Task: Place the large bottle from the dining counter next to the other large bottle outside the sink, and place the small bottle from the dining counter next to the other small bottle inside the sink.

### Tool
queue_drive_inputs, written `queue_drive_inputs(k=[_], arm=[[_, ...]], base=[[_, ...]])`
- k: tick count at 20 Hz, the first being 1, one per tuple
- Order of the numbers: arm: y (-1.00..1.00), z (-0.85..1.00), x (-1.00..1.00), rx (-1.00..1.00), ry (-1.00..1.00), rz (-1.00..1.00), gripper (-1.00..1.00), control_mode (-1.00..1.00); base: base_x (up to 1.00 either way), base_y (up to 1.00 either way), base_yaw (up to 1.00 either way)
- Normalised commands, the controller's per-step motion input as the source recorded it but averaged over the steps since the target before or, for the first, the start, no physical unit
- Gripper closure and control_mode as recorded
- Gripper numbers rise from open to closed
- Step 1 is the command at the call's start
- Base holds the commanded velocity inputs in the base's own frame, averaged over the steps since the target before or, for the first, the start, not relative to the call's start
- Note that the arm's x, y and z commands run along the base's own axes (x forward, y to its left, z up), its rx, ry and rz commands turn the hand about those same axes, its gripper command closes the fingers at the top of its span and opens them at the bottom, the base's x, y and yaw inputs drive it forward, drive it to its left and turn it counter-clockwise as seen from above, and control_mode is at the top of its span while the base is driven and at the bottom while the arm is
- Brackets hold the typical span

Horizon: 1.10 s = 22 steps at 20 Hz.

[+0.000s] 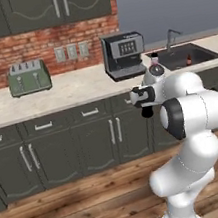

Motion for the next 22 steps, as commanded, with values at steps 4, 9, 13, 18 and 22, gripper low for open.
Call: queue_drive_inputs(k=[4,9,13,18,22], arm=[[0.0,0.0,0.0,0.0,0.0,0.0,1.0,1.0],[0.0,0.0,0.0,0.0,0.0,0.0,1.0,1.0],[0.0,0.0,0.0,0.0,0.0,0.0,1.0,1.0],[0.0,0.0,0.0,0.0,0.0,0.0,1.0,1.0],[0.0,0.0,0.0,0.0,0.0,0.0,1.0,1.0]], base=[[0.61,-0.28,0.0],[0.38,-0.4,0.0],[0.18,-0.71,0.0],[0.32,-0.79,0.0],[0.47,-0.68,0.0]])
